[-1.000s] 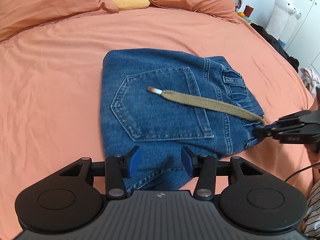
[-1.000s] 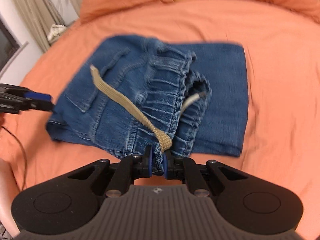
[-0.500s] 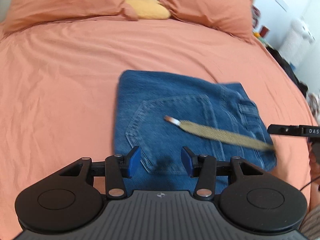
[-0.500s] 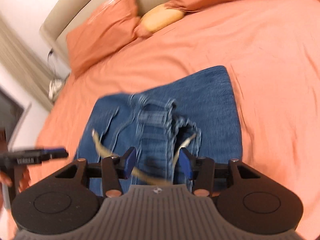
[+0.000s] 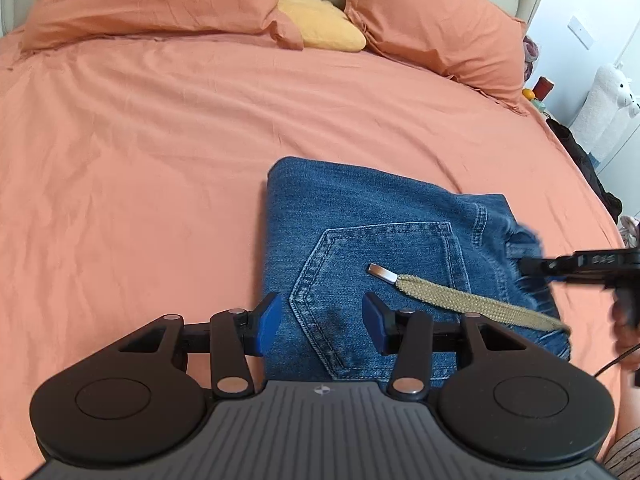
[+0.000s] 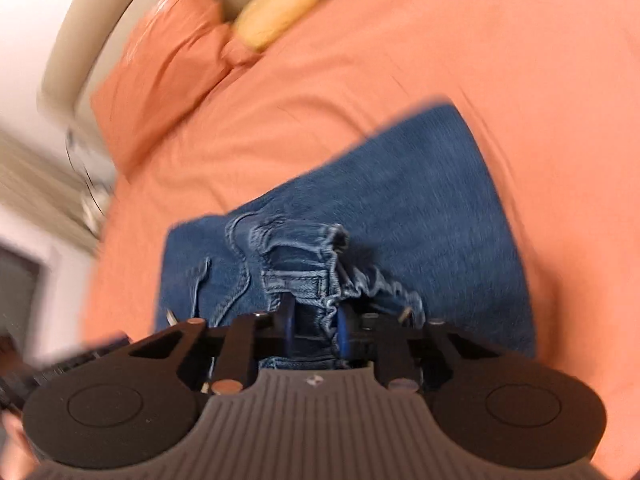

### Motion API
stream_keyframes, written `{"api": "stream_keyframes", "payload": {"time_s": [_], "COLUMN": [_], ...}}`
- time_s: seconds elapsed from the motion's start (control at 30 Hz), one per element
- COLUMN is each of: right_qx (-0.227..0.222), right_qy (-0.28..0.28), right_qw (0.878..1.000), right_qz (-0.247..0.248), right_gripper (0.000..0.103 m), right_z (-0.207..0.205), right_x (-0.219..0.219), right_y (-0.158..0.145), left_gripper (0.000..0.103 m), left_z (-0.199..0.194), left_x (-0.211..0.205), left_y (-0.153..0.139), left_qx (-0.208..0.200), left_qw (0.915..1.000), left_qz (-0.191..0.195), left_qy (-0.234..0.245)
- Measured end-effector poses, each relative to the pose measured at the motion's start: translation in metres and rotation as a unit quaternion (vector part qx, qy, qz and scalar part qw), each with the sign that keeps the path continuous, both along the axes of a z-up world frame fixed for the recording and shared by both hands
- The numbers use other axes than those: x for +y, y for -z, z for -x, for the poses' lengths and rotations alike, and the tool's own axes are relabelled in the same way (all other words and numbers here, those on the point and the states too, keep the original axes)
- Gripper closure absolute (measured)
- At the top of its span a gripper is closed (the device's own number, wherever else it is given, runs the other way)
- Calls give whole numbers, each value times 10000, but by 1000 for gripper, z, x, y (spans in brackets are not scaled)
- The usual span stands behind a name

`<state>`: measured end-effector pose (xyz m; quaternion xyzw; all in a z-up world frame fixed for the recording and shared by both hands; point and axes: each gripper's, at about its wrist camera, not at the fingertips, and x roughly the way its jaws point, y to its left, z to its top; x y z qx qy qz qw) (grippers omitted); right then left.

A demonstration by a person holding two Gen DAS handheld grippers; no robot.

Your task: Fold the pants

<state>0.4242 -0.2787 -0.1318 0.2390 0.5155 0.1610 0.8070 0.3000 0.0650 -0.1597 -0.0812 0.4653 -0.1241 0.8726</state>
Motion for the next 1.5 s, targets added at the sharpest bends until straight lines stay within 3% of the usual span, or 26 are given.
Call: {"api": "stream_keyframes", "payload": {"time_s": [0.1,0.27,0.37,0.47,0.57,0.73,0.9,1.17,1.27,1.37,1.47,1.5], "right_qx": [-502,-1089,-1293,-1272,-923,-126,209,592,599,572,468,395], "right_qy": [-577,-1202,-1185,-933,-654,-255,11,22,26,36,39,26], "right_qw": [9947,9823,9798,9812,9857,9919,9943,9903,9905,9896,9861,9840], "right_qz": [691,940,963,1112,1252,1237,1041,1259,1234,1319,1593,1737], "right_gripper": [91,92,93,93,93,93,93,88,88,87,84,78], "right_z": [-1,-14,-27,-42,-54,-72,-82,-99,-103,-100,-98,-95], "right_x": [33,76,81,62,32,-23,-53,-52,-50,-47,-35,-31], "right_y": [-51,-138,-172,-181,-156,-66,-7,34,36,34,28,24], "left_gripper": [48,49,49,50,52,54,54,61,68,68,69,69], "left_z": [7,15,16,13,3,-20,-50,-106,-125,-135,-130,-126], "left_x": [4,10,11,9,2,-11,-28,-40,-45,-50,-54,-56], "left_y": [-4,-16,-22,-22,-17,-3,10,33,48,65,56,51], "left_qx": [-95,-236,-318,-417,-417,-429,-524,-421,-197,61,33,-18], "left_qw": [9999,9994,9991,9989,9990,9990,9985,9989,9993,9981,9967,9957], "left_qz": [-78,-53,-10,12,29,125,111,142,-200,-549,-753,-875], "left_qy": [-101,-240,-271,-227,-137,-43,67,-143,-255,-263,-302,-298]}}
